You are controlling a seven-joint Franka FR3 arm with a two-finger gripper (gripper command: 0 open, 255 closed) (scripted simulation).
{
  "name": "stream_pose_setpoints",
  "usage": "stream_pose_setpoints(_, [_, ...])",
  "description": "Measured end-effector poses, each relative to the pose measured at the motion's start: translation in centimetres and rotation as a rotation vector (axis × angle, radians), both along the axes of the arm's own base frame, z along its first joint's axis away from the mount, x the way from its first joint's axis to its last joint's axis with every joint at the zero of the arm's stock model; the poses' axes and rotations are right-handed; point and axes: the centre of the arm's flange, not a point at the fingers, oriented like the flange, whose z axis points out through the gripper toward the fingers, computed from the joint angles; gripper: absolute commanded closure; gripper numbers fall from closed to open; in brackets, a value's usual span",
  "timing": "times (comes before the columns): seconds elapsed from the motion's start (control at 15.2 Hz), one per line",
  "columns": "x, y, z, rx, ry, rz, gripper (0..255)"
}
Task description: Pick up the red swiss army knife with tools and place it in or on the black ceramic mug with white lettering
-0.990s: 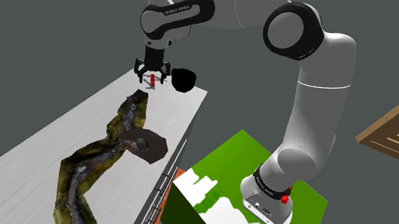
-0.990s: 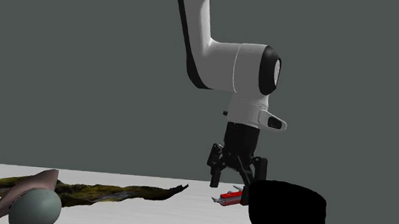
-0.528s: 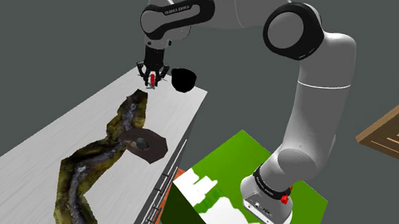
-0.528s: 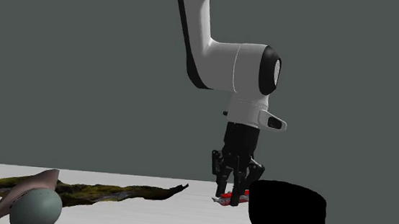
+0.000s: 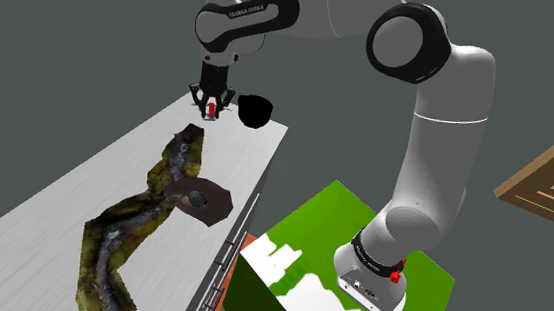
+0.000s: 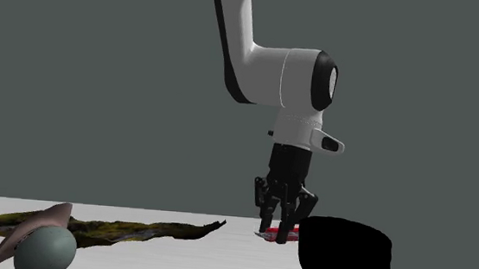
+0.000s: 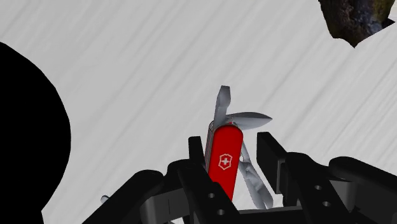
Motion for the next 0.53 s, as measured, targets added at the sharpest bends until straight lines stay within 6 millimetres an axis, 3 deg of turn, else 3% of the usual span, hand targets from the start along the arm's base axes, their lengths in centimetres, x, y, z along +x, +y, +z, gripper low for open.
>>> stream_pose_setpoints(0.53, [-0.1,-0.1,4.1,0.000,0.000,0.000,255])
